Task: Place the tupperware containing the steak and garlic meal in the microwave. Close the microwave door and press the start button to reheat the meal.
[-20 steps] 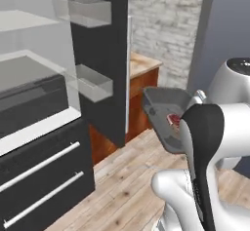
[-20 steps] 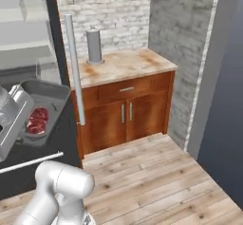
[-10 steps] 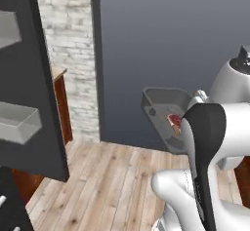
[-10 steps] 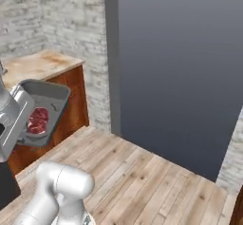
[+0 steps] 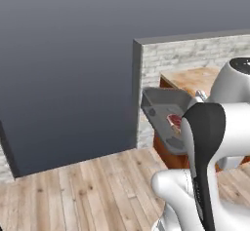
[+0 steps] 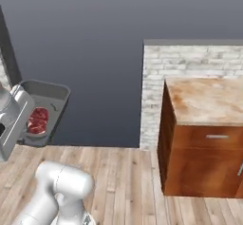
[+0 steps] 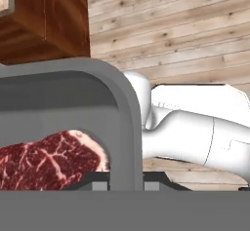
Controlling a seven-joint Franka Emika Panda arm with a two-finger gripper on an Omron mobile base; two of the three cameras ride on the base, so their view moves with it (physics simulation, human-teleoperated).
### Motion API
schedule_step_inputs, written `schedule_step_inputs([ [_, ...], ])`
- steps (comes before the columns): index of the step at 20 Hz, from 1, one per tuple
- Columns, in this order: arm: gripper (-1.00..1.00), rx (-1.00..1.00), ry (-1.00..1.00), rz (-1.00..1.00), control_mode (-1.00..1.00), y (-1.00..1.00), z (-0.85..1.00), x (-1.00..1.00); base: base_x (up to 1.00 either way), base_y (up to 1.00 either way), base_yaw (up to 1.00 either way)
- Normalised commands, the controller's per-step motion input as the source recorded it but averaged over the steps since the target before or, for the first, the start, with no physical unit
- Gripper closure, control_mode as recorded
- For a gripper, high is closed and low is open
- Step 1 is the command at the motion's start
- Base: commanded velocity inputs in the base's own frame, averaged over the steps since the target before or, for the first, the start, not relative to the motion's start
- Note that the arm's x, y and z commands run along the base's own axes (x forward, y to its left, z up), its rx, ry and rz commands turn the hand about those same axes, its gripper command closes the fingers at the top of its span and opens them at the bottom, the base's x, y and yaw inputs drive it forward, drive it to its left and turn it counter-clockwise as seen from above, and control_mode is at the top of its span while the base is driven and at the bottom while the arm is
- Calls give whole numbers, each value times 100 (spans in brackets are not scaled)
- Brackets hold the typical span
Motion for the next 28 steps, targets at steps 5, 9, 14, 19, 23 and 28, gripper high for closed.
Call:
schedule_step_inputs([
  [5,100,0,0,0,100,0,0,0,1,5,-85],
  [9,100,0,0,0,100,0,0,0,12,7,-80],
  [14,100,0,0,0,100,0,0,0,21,1,-77],
  [19,100,0,0,0,100,0,0,0,27,0,-76],
  [23,100,0,0,0,100,0,0,0,39,2,-71],
  [28,100,0,0,0,100,0,0,0,51,0,-63],
])
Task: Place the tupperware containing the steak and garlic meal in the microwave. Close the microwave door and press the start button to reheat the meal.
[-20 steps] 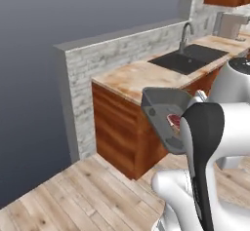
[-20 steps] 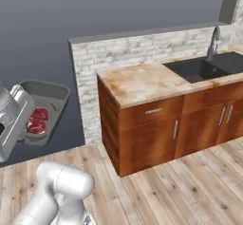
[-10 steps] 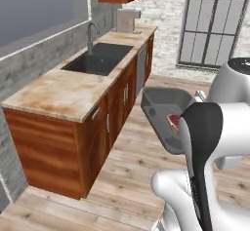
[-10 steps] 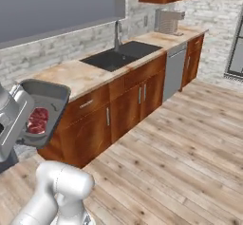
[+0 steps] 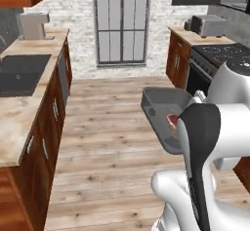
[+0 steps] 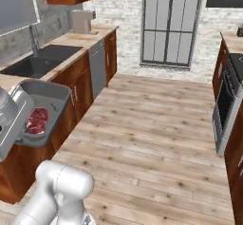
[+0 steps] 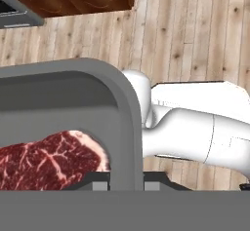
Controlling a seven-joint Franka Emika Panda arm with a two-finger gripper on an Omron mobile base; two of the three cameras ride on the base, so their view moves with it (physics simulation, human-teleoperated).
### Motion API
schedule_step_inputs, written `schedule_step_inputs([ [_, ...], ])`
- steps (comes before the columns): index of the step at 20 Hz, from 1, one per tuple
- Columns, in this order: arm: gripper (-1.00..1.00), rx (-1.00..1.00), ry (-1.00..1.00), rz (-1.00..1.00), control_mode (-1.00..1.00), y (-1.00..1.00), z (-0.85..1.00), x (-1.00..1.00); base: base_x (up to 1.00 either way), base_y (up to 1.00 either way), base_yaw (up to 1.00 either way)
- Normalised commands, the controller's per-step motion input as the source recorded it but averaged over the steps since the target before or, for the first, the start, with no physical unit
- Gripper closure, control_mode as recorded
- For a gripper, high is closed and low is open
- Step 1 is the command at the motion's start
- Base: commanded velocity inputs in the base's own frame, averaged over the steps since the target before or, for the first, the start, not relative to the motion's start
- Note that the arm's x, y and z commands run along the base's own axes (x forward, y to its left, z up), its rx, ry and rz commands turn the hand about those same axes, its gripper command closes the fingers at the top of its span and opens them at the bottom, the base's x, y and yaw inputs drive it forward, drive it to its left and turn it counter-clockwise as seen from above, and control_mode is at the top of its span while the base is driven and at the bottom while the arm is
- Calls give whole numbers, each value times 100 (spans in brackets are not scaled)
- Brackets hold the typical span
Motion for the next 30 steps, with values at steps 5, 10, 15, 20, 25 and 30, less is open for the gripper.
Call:
schedule_step_inputs([
  [5,100,0,0,0,100,0,0,0,59,0,-55],
  [10,100,0,0,0,100,0,0,0,77,8,-43],
  [15,100,0,0,0,100,0,0,0,99,14,-27],
  [20,100,0,0,0,100,0,0,0,100,5,-23],
  [25,100,0,0,0,100,0,0,0,100,0,-32],
  [30,100,0,0,0,100,0,0,0,97,0,-41],
])
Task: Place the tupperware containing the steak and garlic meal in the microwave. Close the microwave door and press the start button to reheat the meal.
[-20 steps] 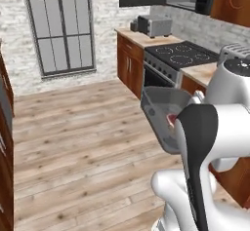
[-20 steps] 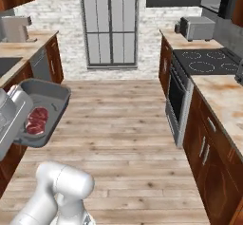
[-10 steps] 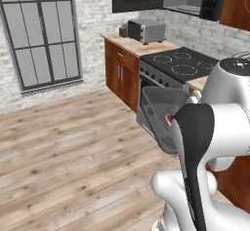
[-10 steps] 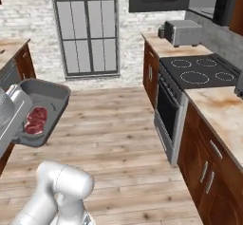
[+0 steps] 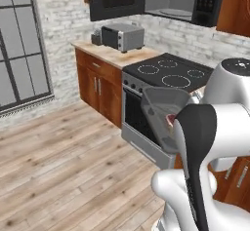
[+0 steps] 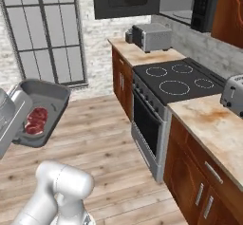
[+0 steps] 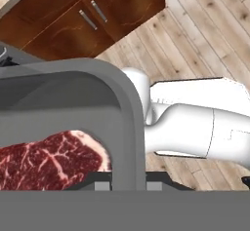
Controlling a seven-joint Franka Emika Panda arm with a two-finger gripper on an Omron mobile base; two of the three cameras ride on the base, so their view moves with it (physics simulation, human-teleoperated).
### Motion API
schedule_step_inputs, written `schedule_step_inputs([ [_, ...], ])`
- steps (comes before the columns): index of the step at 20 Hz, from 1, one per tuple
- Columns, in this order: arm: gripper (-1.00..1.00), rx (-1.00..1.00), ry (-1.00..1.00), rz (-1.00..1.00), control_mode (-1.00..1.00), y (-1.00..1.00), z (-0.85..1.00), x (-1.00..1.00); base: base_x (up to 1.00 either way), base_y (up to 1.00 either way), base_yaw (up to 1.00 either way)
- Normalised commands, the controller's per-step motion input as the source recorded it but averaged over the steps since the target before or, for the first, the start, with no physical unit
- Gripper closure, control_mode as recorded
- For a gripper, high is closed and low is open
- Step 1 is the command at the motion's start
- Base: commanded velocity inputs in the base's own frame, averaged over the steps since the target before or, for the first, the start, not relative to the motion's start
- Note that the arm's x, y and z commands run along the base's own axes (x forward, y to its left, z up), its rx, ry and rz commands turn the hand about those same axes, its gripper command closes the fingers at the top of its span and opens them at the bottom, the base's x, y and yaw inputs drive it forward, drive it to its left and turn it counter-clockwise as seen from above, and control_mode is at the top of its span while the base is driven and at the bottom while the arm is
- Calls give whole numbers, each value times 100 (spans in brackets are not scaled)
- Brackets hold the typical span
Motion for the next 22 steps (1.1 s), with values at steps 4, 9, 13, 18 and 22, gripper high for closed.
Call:
schedule_step_inputs([
  [4,100,0,0,0,100,0,0,0,98,0,-44],
  [9,100,0,0,0,100,0,0,0,94,0,-47],
  [13,100,0,0,0,100,0,0,0,91,0,-47],
  [18,100,0,0,0,100,0,0,0,91,30,-38],
  [22,100,0,0,0,100,0,0,0,85,57,-26],
])
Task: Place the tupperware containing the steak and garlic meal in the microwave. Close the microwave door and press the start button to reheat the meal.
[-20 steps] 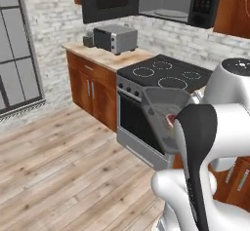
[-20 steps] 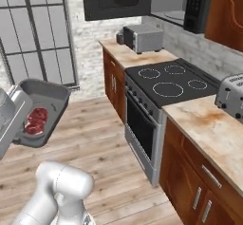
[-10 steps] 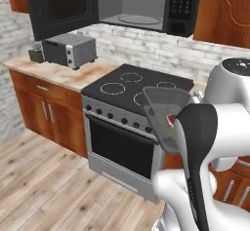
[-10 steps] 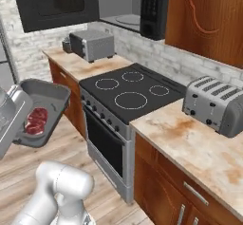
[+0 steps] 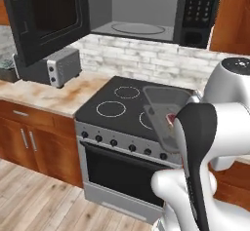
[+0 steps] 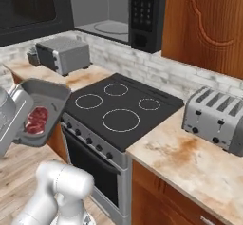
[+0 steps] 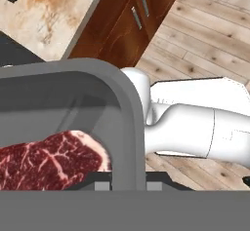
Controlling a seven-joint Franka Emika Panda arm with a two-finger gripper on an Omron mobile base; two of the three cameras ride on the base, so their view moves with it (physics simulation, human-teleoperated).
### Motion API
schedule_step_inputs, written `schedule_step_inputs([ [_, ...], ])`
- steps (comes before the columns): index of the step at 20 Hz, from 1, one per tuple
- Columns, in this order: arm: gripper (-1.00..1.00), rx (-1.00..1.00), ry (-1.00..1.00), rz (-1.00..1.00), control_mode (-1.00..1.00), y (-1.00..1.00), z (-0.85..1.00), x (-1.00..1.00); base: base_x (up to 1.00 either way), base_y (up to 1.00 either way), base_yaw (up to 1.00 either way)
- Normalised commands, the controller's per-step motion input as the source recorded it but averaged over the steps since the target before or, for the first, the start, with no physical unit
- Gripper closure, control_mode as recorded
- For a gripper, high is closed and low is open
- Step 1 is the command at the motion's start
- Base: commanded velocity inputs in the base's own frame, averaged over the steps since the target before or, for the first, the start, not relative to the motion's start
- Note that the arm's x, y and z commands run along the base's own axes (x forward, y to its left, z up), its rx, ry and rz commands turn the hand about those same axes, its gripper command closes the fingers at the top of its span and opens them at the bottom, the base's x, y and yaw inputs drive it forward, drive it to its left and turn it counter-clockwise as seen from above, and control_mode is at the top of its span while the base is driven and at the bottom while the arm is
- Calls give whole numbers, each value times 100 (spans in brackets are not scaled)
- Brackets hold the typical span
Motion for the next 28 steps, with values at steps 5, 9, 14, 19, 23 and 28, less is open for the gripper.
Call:
schedule_step_inputs([
  [5,100,0,0,0,100,0,0,0,70,47,-20],
  [9,100,0,0,0,100,0,0,0,56,23,-20],
  [14,100,0,0,0,100,0,0,0,51,19,-20],
  [19,100,0,0,0,100,0,0,0,56,36,-23],
  [23,100,0,0,0,100,0,0,0,54,39,-25],
  [28,100,0,0,0,100,0,0,0,36,16,-26],
])
